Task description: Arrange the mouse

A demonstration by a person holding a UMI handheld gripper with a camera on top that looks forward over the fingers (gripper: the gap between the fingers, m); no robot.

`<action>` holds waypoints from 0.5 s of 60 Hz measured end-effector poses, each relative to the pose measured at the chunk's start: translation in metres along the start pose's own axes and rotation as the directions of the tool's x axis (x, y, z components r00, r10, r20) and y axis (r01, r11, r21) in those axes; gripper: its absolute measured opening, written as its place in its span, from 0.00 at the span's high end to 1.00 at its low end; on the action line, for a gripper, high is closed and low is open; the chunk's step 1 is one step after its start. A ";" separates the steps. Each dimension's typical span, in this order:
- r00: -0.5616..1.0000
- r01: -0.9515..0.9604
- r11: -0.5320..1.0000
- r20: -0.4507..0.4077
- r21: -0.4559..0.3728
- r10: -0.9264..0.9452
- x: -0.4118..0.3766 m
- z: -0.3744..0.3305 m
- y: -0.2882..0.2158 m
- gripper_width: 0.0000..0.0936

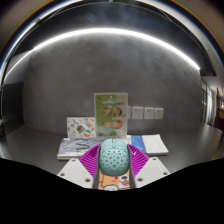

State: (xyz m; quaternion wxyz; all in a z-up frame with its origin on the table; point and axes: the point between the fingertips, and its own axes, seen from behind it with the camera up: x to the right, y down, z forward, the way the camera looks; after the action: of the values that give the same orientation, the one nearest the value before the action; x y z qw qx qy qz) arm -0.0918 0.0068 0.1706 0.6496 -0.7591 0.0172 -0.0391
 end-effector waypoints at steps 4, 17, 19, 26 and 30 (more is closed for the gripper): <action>1.000 0.003 0.997 -0.005 -0.072 -0.004 0.019 0.025 0.027 0.57; 0.999 0.008 0.964 0.036 -0.267 0.002 0.040 0.076 0.102 0.56; 0.999 0.007 0.958 0.049 -0.287 0.008 0.039 0.083 0.113 0.56; 0.998 0.022 0.935 0.066 -0.354 0.002 0.042 0.095 0.138 0.56; 0.998 0.027 0.924 0.063 -0.381 -0.004 0.045 0.098 0.147 0.56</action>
State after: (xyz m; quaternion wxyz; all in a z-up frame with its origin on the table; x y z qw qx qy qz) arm -0.0354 0.0772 0.0120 0.4891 -0.8720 -0.0014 -0.0169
